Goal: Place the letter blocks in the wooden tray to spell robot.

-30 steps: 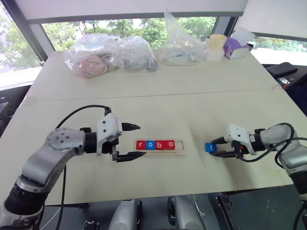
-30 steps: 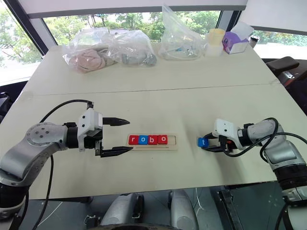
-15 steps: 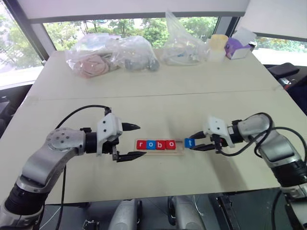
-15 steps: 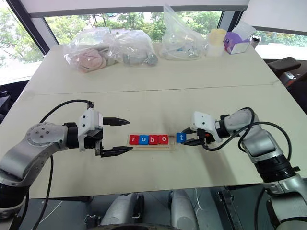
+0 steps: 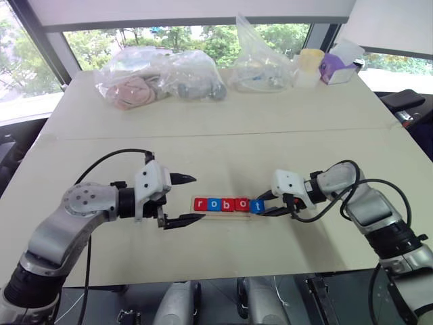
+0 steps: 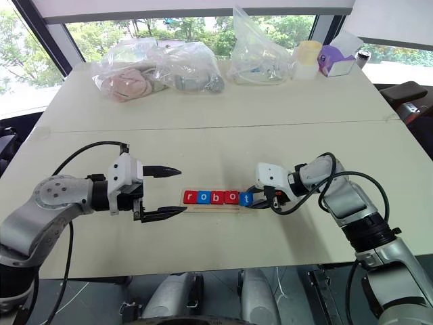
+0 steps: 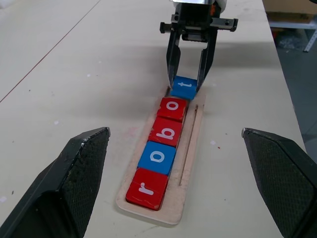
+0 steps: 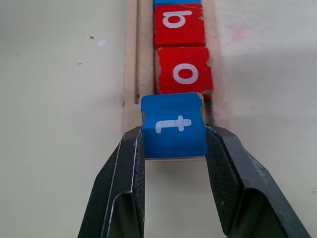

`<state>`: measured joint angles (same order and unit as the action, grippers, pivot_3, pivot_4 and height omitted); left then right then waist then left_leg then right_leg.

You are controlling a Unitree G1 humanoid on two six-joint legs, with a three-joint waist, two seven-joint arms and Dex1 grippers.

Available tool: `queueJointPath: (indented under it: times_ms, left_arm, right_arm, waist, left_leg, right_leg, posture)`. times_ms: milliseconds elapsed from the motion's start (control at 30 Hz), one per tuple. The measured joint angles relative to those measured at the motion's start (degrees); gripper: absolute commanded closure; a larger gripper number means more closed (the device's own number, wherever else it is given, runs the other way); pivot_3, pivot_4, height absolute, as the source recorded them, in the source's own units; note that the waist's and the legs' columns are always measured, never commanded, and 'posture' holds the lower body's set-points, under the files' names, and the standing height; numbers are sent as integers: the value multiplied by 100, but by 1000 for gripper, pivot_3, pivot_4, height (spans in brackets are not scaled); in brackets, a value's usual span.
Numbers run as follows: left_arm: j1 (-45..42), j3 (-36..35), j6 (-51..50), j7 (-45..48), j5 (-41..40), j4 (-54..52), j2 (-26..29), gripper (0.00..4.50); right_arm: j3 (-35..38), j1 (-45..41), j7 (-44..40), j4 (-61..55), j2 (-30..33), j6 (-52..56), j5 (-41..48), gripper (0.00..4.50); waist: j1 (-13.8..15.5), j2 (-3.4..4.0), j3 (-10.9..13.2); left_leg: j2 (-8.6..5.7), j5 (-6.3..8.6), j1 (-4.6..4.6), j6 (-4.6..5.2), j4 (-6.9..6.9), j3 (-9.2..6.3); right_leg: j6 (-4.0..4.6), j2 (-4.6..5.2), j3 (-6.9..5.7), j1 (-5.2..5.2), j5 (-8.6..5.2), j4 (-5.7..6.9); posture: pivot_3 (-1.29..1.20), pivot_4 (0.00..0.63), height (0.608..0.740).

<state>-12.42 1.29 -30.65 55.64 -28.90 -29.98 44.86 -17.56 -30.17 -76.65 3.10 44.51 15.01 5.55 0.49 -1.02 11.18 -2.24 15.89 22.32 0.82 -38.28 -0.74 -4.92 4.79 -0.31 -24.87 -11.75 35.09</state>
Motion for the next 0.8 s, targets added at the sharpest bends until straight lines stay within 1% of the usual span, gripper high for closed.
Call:
queueJointPath:
  times_ms: [200, 800]
  left_arm:
    - [43, 0, -4, -69, -2, -17, -6, 0]
    - [70, 0, 0, -107, -2, -17, -21, 0]
  right_arm:
    - [-10, -77, -9, 158, -70, -101, -86, 3347]
    - [-85, -109, -41, 50, -145, 93, -90, 3347]
  waist:
    - [9, 0, 0]
    - [7, 0, 0]
  left_leg:
    - [0, 0, 0, -1, 0, 0]
    - [0, -1, 0, -1, 0, 0]
  right_leg:
    - [1, 0, 0, 0, 0, 1]
    - [0, -1, -2, 0, 1, 1]
  posture:
    - [0, 150, 725]
    - [0, 150, 725]
